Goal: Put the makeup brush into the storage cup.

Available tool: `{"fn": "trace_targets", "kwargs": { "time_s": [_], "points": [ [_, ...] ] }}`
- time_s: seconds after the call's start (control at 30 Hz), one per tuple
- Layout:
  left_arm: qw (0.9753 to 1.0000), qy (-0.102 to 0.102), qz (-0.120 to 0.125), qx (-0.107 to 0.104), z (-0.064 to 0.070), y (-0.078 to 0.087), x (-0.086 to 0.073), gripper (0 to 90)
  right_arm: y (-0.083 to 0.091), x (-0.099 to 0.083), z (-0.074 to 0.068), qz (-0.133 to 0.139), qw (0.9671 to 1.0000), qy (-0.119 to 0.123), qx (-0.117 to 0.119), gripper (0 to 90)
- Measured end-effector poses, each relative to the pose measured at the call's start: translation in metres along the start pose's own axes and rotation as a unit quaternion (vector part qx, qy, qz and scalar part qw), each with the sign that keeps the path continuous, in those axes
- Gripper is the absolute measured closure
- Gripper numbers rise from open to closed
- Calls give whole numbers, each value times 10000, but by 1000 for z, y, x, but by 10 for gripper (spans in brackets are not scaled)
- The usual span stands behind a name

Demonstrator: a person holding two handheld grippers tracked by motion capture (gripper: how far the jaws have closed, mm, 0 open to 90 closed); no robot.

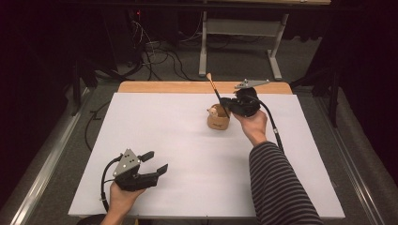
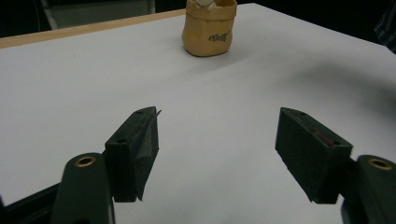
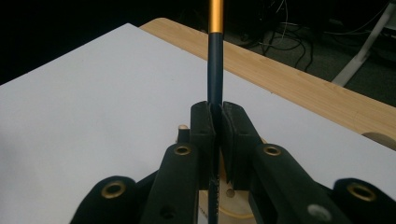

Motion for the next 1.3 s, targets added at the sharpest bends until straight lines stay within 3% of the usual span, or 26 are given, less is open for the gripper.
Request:
{"fn": "trace_targets", "kwargs": {
  "time_s": [0.67, 0.93, 1.3],
  "points": [
    [10000, 11, 17, -24, 1, -1, 1, 309, -13, 6, 10, 89, 9996, 29, -254, 857],
    [10000, 9, 16, -44, 1, -1, 1, 310, -21, 5, 10, 151, 9996, 68, -235, 857],
    [10000, 23, 28, -55, 1, -1, 1, 310, -31, 0, 16, 54, 9994, 34, -329, 855]
  ]
}}
Point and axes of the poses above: each handheld gripper's, and its own axes: y roughly backward along the jaws, x roughly out of its top, z roughly to its right, the point moved 10 cm from there along -y, roughly forward along the jaws, and after that the axes turned 9 degrees about -y, right-handed, at the moved point
